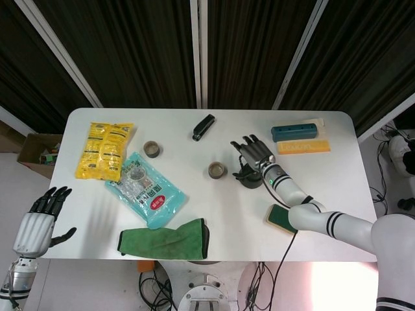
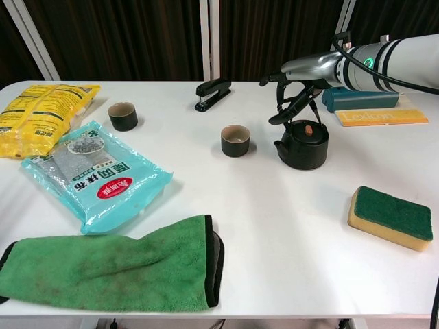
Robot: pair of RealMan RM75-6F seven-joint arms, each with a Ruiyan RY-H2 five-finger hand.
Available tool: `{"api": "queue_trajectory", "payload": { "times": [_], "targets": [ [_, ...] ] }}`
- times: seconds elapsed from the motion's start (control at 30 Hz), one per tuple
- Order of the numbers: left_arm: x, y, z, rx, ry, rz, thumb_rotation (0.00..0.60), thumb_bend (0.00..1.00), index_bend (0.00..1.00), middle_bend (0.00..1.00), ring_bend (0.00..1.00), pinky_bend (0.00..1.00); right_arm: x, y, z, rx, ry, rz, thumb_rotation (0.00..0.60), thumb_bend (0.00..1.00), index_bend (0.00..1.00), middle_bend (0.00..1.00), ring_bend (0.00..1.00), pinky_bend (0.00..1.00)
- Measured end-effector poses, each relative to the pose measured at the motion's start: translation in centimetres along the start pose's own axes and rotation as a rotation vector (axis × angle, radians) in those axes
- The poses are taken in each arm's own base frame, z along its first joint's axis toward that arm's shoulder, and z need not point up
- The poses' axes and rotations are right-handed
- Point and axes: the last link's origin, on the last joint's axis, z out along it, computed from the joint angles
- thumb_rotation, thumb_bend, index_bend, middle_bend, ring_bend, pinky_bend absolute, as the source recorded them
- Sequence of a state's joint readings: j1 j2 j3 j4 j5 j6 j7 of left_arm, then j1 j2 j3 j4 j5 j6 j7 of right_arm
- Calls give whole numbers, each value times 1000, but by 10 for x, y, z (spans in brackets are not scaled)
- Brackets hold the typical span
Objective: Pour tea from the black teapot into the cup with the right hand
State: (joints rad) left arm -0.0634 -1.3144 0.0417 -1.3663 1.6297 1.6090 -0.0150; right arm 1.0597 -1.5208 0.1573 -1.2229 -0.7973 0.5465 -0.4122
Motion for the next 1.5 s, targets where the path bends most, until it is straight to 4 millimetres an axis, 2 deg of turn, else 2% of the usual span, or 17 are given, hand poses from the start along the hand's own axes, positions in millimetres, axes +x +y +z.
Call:
{"api": "queue_trajectory", "payload": {
  "times": [0.23,0.53,0.93,1.03,1.2,1.3,1.43,1.5],
  "targets": [
    [-1,0,0,-5,-4,-1,600,127,98,98,80,226,4,4,-2,-17,28,1,280,189,0,463,0,0],
    [-2,2,2,-14,-9,-8,600,127,98,98,79,226,9,7,-15,-14,38,-12,277,187,0,492,2,0],
    [-4,5,4,-29,-19,-12,600,127,98,98,79,225,7,18,-49,0,32,-45,277,191,0,496,16,0],
    [-3,5,4,-29,-20,-13,600,127,98,98,79,225,5,20,-55,4,33,-54,277,190,0,462,16,0],
    [-4,6,4,-31,-27,-14,600,128,101,98,79,226,3,19,-58,15,21,-54,277,190,0,259,1,0],
    [-5,7,4,-32,-33,-13,600,128,105,98,80,226,3,17,-56,21,8,-50,275,186,0,172,0,0],
    [-5,6,3,-27,-37,-13,600,127,107,98,79,226,6,12,-53,30,-4,-45,269,195,0,145,0,0],
    [-5,5,3,-25,-40,-13,600,128,108,98,79,226,10,11,-52,31,-7,-41,258,242,0,157,0,0]
  ]
}}
